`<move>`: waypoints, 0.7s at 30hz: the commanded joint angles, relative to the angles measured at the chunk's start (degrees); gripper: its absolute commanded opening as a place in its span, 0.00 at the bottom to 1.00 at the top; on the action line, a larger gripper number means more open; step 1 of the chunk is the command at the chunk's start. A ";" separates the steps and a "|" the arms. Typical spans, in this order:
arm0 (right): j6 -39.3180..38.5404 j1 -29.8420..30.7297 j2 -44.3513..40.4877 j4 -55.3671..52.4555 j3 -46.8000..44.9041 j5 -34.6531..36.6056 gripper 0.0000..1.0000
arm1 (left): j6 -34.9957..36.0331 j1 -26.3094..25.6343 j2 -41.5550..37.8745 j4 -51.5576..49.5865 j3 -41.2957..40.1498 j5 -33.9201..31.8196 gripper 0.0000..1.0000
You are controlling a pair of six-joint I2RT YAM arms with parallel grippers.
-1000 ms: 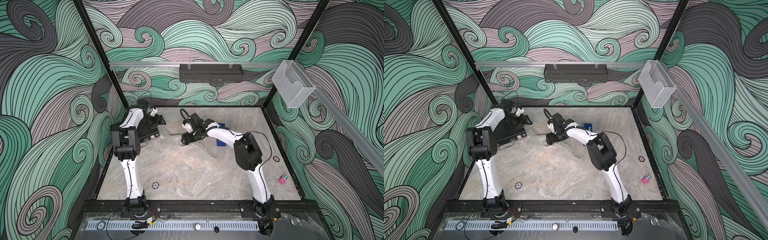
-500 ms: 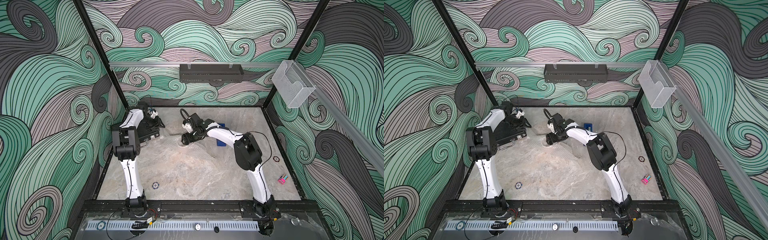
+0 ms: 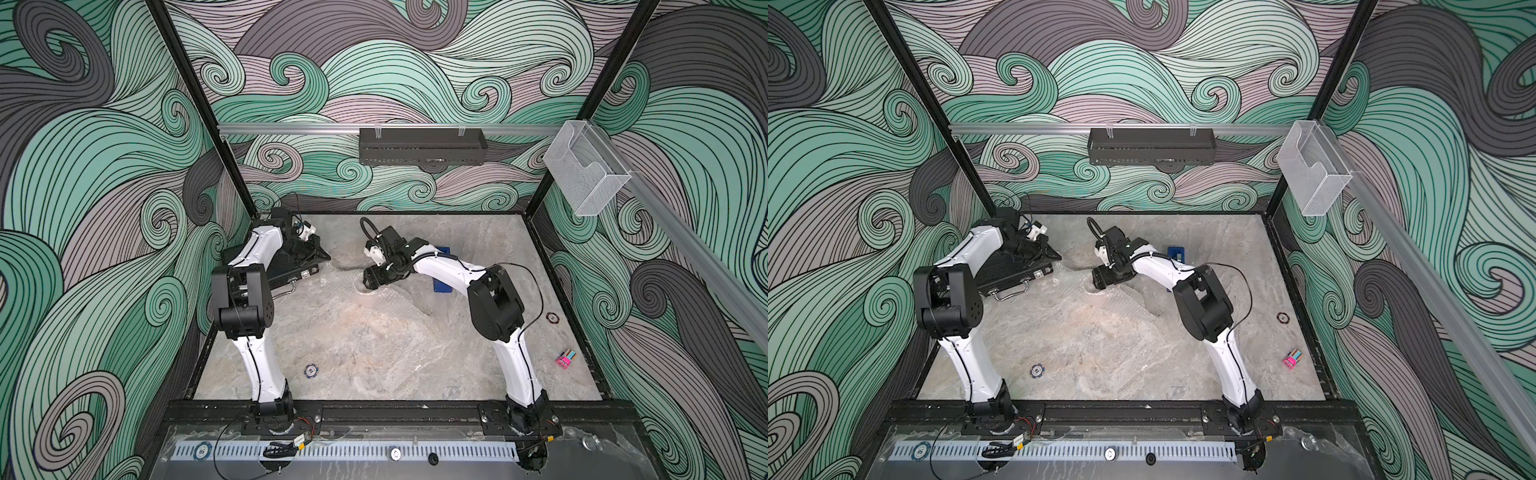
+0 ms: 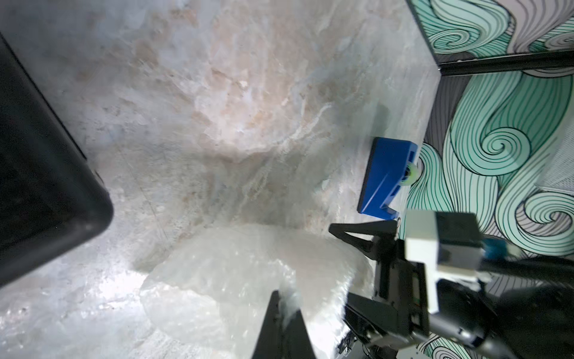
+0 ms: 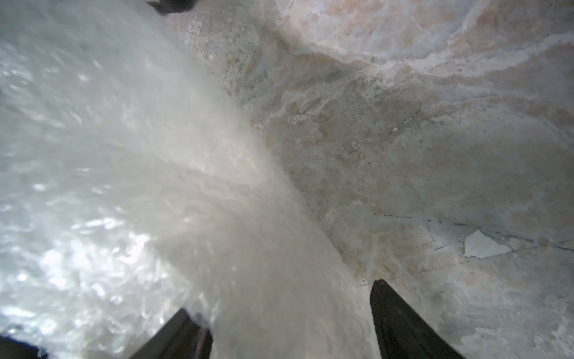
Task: Wrap mugs in bubble wrap
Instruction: Wrap the mug in bubble wrap.
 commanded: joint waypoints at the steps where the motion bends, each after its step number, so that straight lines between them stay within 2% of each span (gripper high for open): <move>1: -0.29 0.34 0.77 -1.61 0.27 1.43 0.76 | -5.77 -1.05 -6.49 8.52 -5.05 2.21 0.00; 13: 1.10 0.28 0.41 -1.58 0.38 1.62 0.75 | -11.46 -12.34 -17.42 19.86 -18.14 -3.89 0.00; 21: 2.32 0.22 0.38 -1.03 0.98 0.09 0.75 | -12.82 -17.71 -18.55 23.30 -23.36 -8.85 0.00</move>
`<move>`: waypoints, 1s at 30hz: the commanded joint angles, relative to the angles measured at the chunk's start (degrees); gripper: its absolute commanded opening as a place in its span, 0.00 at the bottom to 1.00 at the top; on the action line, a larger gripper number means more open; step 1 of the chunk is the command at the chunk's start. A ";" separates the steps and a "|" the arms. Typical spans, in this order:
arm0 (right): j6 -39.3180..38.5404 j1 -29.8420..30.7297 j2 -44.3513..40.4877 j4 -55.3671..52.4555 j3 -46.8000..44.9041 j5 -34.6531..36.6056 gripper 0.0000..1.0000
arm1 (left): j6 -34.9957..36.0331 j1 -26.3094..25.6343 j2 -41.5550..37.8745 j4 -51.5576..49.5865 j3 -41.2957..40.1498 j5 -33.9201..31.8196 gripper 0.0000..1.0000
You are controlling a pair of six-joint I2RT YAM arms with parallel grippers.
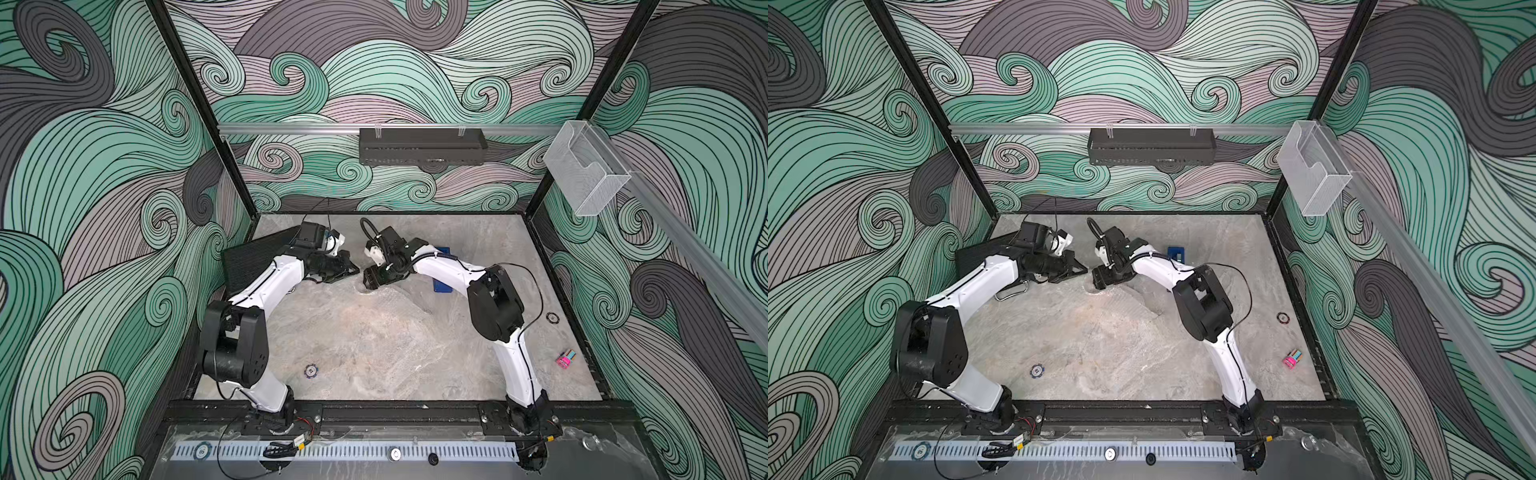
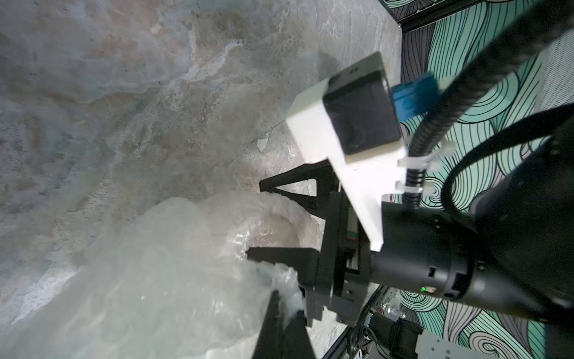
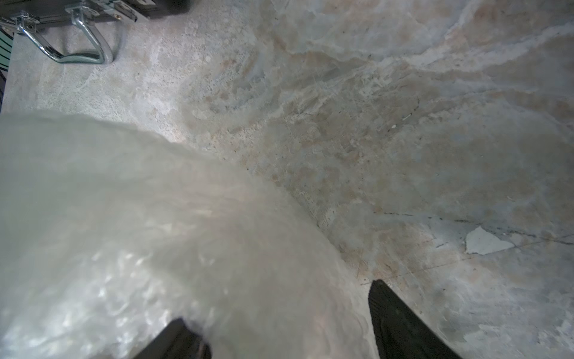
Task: Wrap mugs in bubble wrap
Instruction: Wrap the mug in bubble wrap.
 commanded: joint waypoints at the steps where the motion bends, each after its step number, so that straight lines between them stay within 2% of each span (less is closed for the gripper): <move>1: 1.03 0.07 0.38 -0.72 1.02 -0.33 0.75 | -1.99 -1.90 -1.11 4.07 -1.79 -2.74 0.00; 9: 3.54 -0.27 -0.80 0.49 0.43 -1.83 0.75 | -2.71 -7.04 0.53 5.06 -2.77 -9.06 0.00; 20: 8.74 -1.06 -3.05 -1.07 1.17 -1.83 0.73 | -3.05 -8.84 4.07 4.87 -2.95 -15.34 0.00; 30: 14.08 -1.85 -7.57 -0.52 -0.22 -1.79 0.72 | -2.98 -9.64 5.36 5.10 -3.21 -16.81 0.00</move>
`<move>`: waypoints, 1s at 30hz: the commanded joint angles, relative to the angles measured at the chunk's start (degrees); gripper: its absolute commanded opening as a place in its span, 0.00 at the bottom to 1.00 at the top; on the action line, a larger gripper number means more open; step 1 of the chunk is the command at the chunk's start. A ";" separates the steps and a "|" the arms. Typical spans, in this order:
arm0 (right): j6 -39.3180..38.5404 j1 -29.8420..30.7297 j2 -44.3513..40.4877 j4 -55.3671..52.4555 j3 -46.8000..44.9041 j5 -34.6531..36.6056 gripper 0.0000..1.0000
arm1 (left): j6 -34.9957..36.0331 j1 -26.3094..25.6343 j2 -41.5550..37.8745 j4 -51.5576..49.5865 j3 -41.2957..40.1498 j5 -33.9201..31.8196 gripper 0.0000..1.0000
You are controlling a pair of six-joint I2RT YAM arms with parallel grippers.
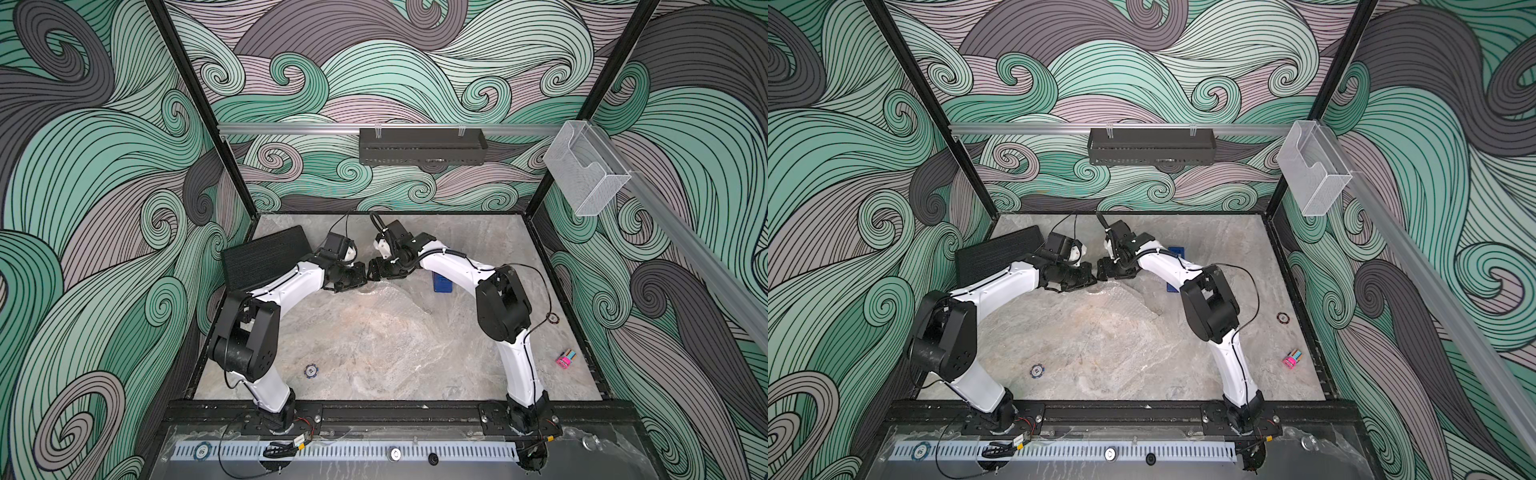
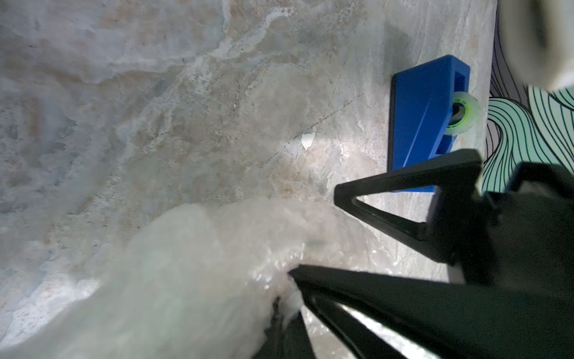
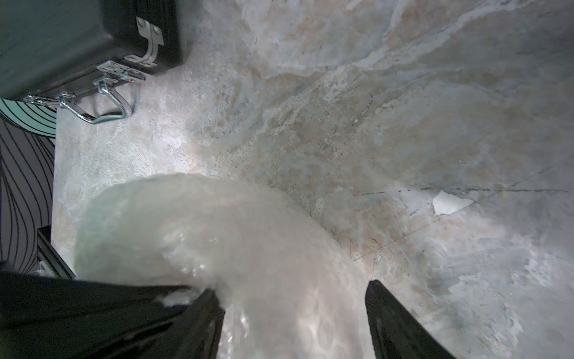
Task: Wrap mugs in bubble wrap
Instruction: Wrap the mug in bubble wrap.
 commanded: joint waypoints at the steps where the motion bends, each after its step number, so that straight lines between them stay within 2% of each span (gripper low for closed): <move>1: 3.42 -0.17 -4.45 1.41 -0.84 -1.38 0.72 | 0.09 -0.85 1.77 -0.05 -0.49 -1.15 0.00; 13: 10.76 -1.36 -4.44 9.14 -6.95 -5.87 0.74 | 2.99 -3.52 3.25 0.69 0.55 1.31 0.00; 23: 9.65 -1.54 -3.16 6.83 -8.22 -5.94 0.73 | 3.95 -4.26 3.39 0.25 0.33 -0.10 0.00; 30: 7.80 -1.60 -2.94 6.35 -9.67 -7.04 0.70 | 4.40 -4.95 3.58 0.56 0.88 0.08 0.06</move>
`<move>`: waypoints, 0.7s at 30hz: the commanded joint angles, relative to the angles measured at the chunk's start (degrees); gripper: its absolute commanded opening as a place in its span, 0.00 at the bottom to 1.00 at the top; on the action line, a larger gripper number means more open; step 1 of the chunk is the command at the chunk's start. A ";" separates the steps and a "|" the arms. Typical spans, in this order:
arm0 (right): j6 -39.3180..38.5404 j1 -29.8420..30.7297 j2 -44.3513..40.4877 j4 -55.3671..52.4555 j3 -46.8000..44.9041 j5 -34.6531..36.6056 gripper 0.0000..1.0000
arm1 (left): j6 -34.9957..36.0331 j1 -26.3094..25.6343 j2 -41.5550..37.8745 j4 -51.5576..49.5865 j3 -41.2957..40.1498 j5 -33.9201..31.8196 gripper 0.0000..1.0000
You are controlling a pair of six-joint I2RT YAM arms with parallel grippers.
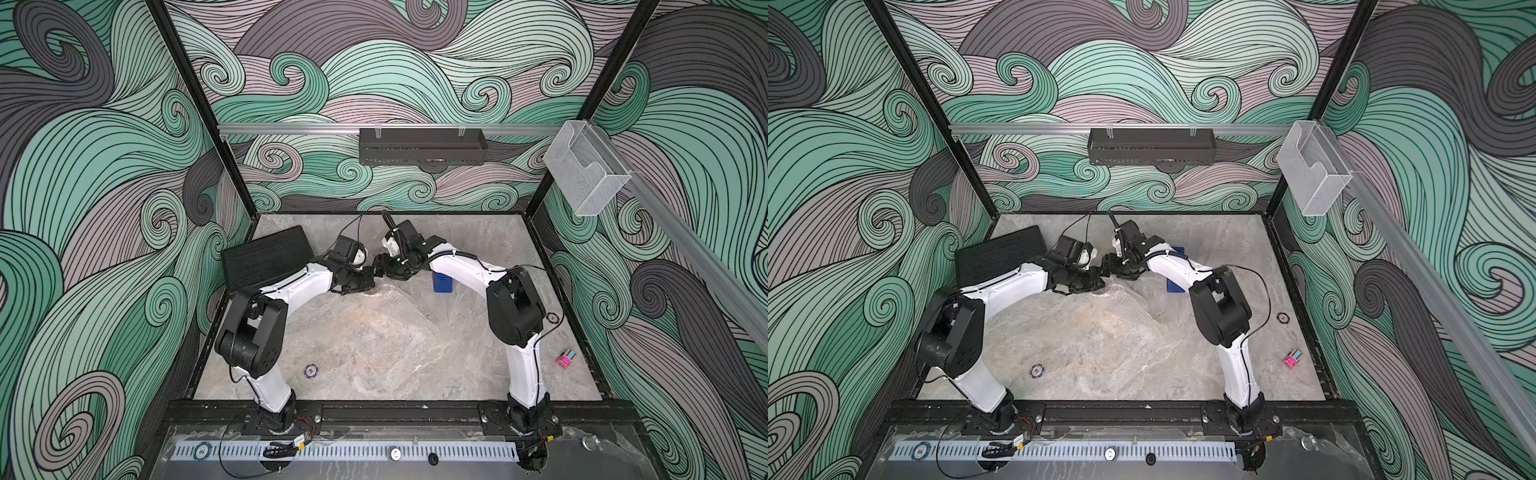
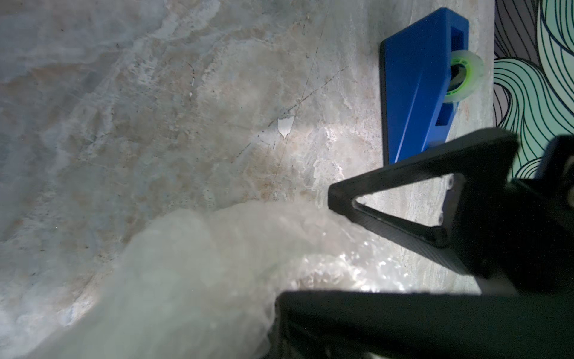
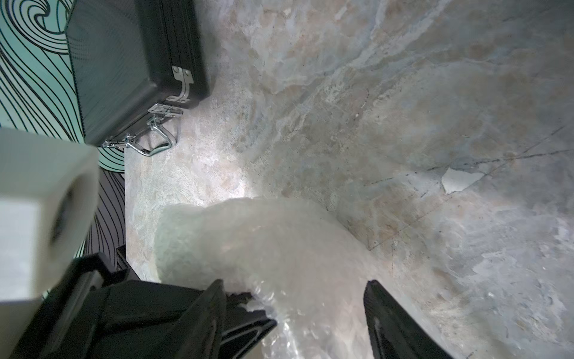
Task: Wrap mugs in bubble wrap
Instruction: Wrap the mug in bubble wrap.
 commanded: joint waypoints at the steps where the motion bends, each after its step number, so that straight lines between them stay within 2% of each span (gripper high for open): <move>1: -1.41 0.38 1.36 -1.84 -1.28 -1.80 0.69 | 1.39 -1.35 1.53 -1.46 0.91 0.05 0.07; 5: -2.04 0.32 1.97 -1.48 -1.70 -2.25 0.69 | 1.26 -1.74 1.33 0.12 0.62 1.19 0.15; 7: -2.25 0.36 2.75 -1.67 -1.15 -2.58 0.64 | 1.14 -1.96 1.55 0.56 0.66 1.37 0.19; 13: -4.03 0.36 3.73 -3.16 -0.63 -2.25 0.60 | -0.98 -1.96 -0.65 2.00 0.38 0.34 0.38; 18: -5.07 0.37 3.44 -2.38 -2.08 -2.08 0.58 | -2.42 -1.96 -3.16 2.69 0.62 -0.76 0.44; 21: -4.68 0.32 2.47 -0.17 -3.34 -2.42 0.63 | -2.83 -1.96 -1.89 2.79 0.99 0.62 0.43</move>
